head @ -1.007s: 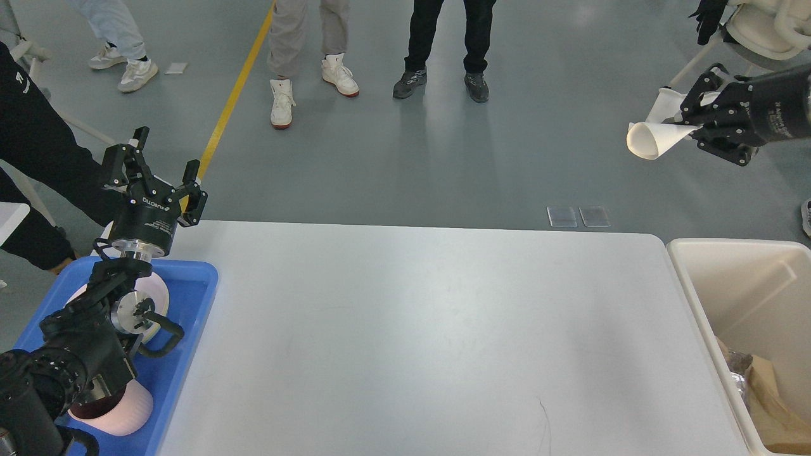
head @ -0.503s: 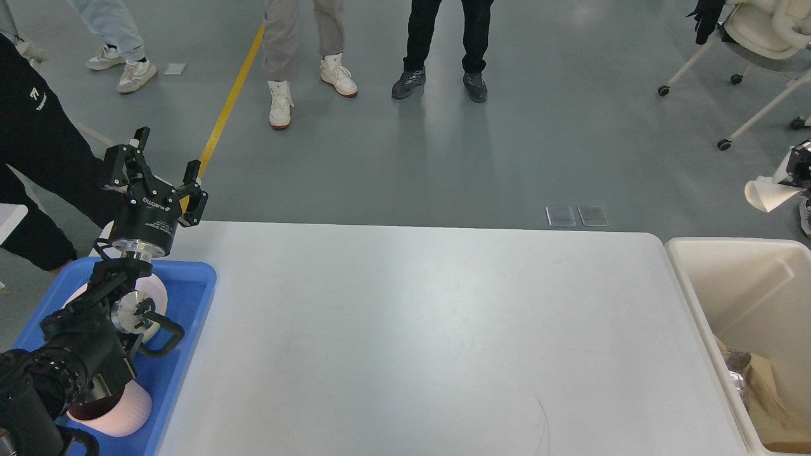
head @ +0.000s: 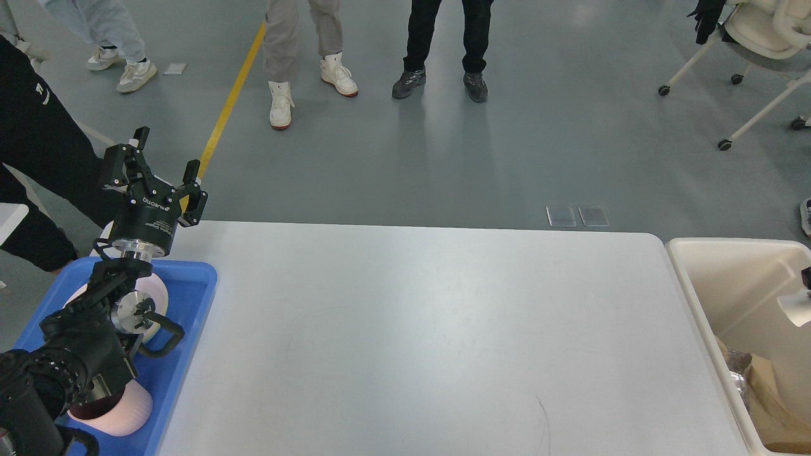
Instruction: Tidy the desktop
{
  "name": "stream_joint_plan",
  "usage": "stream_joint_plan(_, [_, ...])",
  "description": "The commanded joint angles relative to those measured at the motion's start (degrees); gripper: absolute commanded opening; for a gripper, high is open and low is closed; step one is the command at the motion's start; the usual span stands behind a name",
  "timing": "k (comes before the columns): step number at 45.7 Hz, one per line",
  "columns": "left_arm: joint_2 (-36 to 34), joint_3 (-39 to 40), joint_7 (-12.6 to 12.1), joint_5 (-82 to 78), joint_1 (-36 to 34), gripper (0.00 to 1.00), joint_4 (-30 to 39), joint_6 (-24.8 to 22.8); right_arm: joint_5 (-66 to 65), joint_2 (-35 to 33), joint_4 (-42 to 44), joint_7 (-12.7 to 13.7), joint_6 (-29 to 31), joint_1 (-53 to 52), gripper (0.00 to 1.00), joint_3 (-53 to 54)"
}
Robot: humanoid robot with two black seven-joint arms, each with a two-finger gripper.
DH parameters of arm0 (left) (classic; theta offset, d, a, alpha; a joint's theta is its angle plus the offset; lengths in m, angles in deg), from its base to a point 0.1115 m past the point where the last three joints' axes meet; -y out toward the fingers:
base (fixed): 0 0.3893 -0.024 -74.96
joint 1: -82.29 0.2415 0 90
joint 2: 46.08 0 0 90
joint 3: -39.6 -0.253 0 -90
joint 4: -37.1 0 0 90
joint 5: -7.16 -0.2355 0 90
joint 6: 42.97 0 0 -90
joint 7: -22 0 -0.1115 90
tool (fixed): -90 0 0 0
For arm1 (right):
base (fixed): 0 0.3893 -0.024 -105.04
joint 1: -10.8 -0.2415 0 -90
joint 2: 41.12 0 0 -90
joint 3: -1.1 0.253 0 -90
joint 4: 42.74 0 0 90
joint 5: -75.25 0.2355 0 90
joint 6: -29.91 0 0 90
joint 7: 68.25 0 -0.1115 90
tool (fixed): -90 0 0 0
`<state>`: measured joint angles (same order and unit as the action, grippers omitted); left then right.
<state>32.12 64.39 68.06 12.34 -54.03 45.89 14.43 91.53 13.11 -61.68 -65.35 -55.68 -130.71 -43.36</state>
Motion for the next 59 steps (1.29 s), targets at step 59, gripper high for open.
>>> stream_joint_plan(59, [-0.07, -0.01, 0.00, 0.00, 0.00, 0.96, 0.00, 0.08, 0.16, 12.20, -2.59, -29.26, 0.60, -7.82, 1.00, 58.78])
